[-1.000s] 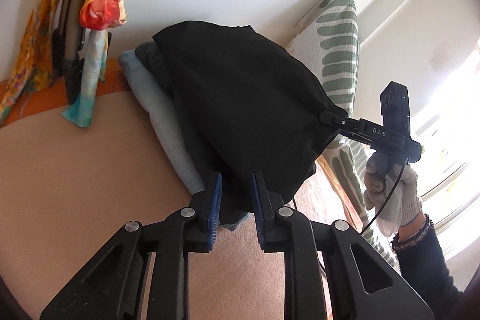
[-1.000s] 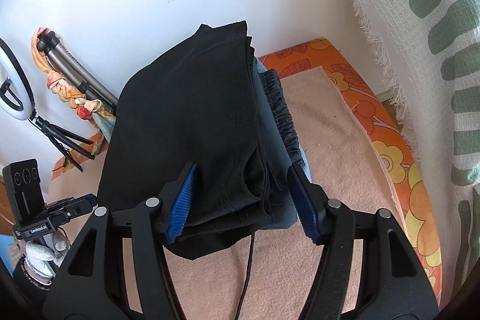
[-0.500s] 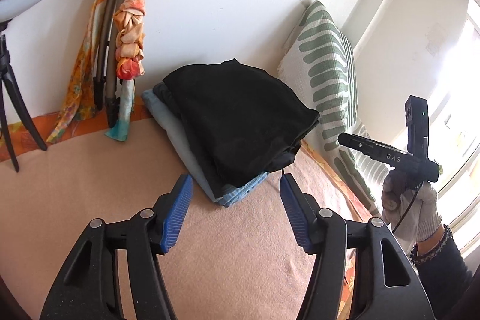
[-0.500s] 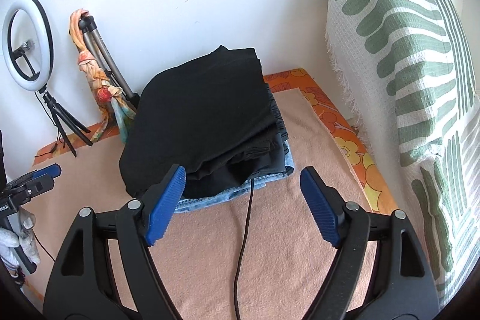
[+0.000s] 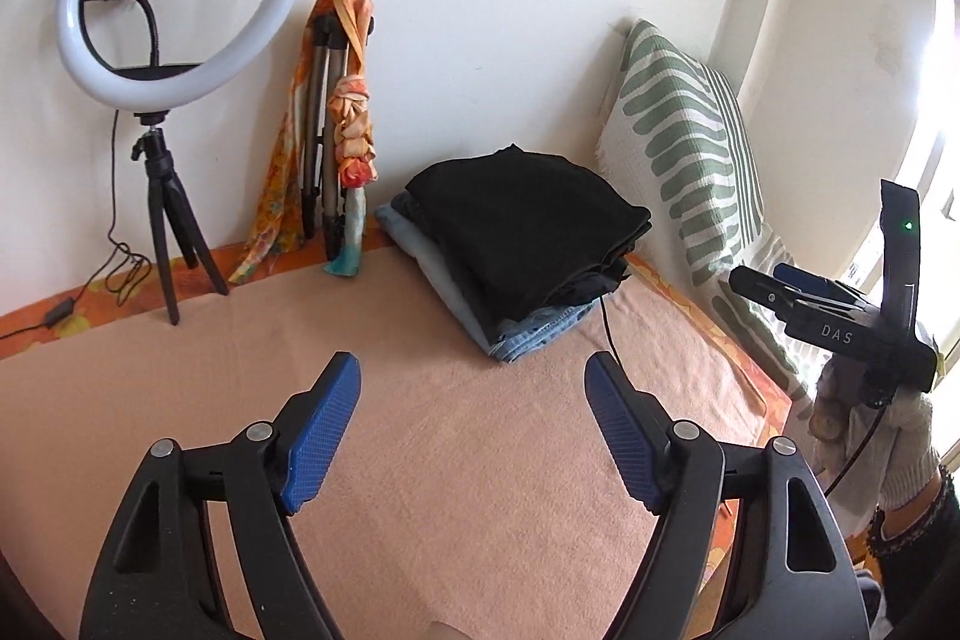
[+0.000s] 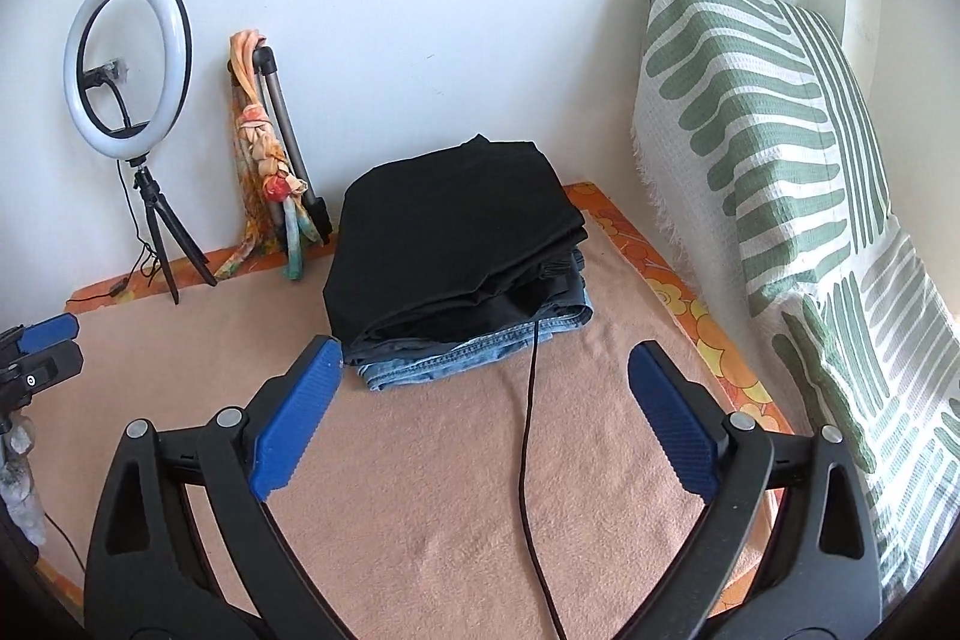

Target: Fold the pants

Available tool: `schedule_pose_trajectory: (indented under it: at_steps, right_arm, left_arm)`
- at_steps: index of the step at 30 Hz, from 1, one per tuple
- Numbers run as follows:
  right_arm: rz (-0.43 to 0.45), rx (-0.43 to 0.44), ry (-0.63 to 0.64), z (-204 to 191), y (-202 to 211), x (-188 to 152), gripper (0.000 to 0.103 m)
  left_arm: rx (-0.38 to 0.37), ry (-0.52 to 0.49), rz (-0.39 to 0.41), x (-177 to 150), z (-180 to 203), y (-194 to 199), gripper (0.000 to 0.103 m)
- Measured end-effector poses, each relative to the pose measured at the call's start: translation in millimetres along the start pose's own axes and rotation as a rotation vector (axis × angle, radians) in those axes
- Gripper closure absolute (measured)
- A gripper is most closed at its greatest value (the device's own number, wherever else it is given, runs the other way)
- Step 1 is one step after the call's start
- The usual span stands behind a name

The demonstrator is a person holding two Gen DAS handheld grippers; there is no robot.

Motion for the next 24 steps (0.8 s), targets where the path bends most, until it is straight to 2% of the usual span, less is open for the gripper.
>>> schedule_pose_trajectory:
  at_steps: [1, 7, 14, 19, 21, 24]
  right_arm:
    - [0.005, -0.003, -0.001, -4, 5, -3, 0.005]
    - [0.023, 0.001, -0.021, -22, 25, -20, 0.005]
    - [0.037, -0.007, -0.052, -31, 33, -41, 0.005]
    - [0.060, -0.028, -0.028, -37, 38, -49, 0.005]
    - [0.068, -0.029, -0.022, -39, 39, -51, 0.000]
    - [0.091, -0.038, -0.024, -38, 43, -53, 0.000]
  left_arm:
    - [0.001, 0.003, 0.004, -3, -1, 7, 0.021]
    - [0.045, -0.014, 0.051, -24, -5, 36, 0.021]
    - [0.085, -0.016, 0.084, -40, -12, 50, 0.019]
    - [0.123, -0.002, 0.127, -47, -20, 56, 0.005]
    - [0.132, -0.001, 0.121, -47, -20, 54, 0.002]
    - [0.152, -0.017, 0.115, -51, -21, 52, 0.001]
Point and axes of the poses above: each gripper's, at about its wrist camera, not at the fingertips, and y roughly against the way its jaws point, z to its right, x to its top, the point moved 10 cm from there along -y, roughly the way its jaws point, and after that the axes turned 6 degrees about y, right-handed, at the moved point
